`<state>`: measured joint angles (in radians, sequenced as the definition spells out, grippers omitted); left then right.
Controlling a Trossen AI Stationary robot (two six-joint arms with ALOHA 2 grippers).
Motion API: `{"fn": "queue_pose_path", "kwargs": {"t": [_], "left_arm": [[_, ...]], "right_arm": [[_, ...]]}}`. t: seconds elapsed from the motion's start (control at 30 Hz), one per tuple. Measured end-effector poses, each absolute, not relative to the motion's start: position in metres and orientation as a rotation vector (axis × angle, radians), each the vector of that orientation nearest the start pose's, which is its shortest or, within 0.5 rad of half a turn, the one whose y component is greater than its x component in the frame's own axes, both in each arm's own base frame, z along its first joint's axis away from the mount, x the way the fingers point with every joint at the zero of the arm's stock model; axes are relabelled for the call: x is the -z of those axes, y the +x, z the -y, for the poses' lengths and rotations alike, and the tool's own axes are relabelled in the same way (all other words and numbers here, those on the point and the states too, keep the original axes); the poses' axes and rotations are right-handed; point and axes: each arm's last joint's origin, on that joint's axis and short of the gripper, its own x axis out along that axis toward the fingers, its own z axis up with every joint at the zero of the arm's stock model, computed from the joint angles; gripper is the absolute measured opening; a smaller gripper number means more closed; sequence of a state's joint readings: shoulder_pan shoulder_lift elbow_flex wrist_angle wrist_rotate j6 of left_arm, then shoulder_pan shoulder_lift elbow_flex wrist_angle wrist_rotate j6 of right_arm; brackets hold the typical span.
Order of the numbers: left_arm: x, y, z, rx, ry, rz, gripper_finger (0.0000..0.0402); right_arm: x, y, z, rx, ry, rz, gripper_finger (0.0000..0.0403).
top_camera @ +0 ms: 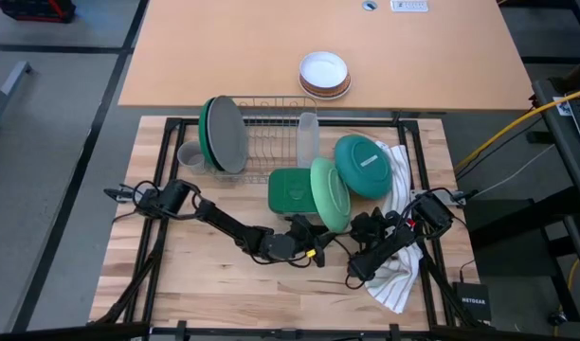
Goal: Sort dishes
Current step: Put the light green plate into the dish rack
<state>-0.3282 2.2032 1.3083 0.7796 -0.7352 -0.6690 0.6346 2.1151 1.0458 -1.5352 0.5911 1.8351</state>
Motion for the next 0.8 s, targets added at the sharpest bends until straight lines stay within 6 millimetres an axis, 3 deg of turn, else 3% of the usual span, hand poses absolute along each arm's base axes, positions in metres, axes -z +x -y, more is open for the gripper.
{"fn": "queue_pose_path", "kwargs": {"t": [0.33,0.43,0.63,0.8], "left_arm": [[-0.155,0.451,0.117,-0.436,-0.572,0.06,0.0131],[-0.155,0.451,0.118,-0.414,-0.565,0.047,0.0105],[-0.155,0.449,0.125,-0.395,-0.564,0.041,0.0019],[-0.155,0.447,0.132,-0.37,-0.568,0.037,0.0015]], "right_arm": [[-0.096,0.21,-0.134,1.443,-0.292,-1.121,0.0007],[-0.096,0.21,-0.134,1.442,-0.292,-1.121,0.0007],[-0.096,0.209,-0.135,1.455,-0.279,-1.14,0.0007],[-0.096,0.208,-0.135,1.47,-0.263,-1.166,0.0007]]}}
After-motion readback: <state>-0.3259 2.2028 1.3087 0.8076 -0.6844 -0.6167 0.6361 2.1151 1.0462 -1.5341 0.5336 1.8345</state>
